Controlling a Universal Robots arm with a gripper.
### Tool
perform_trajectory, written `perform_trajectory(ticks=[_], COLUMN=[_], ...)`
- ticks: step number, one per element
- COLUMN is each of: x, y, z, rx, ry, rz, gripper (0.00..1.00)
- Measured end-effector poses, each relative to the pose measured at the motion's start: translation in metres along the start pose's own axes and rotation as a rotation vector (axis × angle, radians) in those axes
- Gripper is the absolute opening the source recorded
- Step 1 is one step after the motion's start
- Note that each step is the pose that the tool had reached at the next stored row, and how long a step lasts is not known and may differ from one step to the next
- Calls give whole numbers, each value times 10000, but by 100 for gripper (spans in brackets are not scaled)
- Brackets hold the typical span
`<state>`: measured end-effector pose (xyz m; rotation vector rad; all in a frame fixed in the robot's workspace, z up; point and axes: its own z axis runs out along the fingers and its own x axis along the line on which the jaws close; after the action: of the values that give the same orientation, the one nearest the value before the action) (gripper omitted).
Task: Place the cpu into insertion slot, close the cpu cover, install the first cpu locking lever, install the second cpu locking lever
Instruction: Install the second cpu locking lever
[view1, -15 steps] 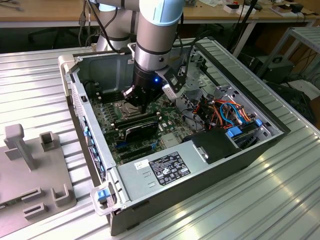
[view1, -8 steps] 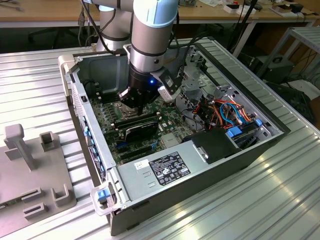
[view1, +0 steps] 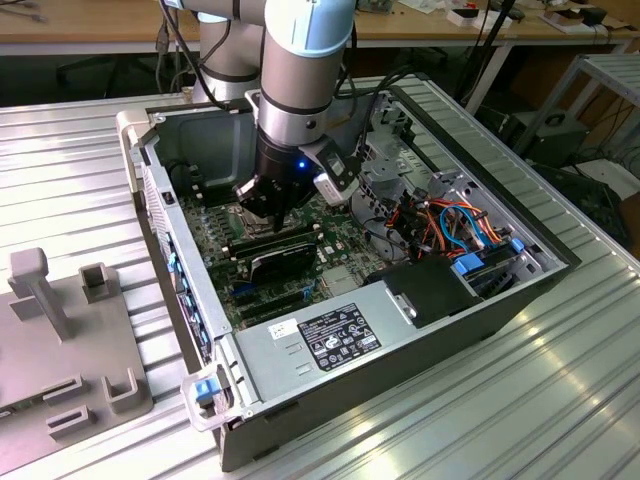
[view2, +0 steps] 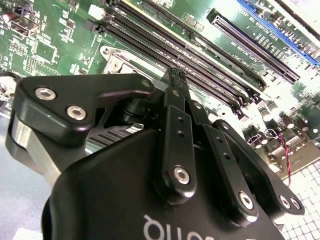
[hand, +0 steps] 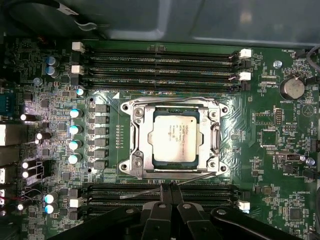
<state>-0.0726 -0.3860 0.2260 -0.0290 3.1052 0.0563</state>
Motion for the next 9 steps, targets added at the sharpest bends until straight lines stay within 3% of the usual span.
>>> perform_trajectory(ticks=[9], x=[11], y=[0], z=[2], rx=[-1], ry=[-1], rz=[2], gripper=[11])
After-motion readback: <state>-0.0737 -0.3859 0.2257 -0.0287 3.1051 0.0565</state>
